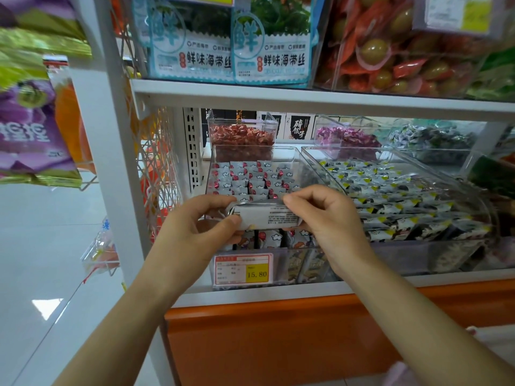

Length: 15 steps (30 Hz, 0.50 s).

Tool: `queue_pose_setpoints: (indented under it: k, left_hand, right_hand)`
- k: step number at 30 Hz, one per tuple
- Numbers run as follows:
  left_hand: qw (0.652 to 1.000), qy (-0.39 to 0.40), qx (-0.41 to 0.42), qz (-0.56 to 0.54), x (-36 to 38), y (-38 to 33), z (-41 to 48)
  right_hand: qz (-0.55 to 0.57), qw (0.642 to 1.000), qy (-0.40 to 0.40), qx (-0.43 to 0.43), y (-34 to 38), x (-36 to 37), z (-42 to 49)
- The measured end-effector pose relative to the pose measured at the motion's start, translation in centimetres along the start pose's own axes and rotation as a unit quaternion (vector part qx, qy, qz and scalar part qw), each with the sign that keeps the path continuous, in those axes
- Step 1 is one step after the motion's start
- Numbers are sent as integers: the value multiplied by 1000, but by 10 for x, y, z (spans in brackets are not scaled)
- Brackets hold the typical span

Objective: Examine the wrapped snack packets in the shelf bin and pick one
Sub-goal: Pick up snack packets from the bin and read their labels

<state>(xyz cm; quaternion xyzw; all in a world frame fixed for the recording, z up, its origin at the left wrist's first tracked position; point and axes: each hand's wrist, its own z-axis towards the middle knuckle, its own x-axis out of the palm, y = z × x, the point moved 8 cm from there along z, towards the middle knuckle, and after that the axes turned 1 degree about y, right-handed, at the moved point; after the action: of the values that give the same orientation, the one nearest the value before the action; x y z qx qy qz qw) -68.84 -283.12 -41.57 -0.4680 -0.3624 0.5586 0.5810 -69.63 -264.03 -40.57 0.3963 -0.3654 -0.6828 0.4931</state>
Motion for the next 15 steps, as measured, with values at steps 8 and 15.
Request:
queue_pose_setpoints:
  k: [8,15]
  left_hand:
    - [990,-43,22,133,-8,-5,-2]
    - [978,-60,38,195,-15,-12,0]
  right_hand:
    - [-51,995,24,-84,16,9,-3]
    - [-52,992,56,-101,20,18,-5]
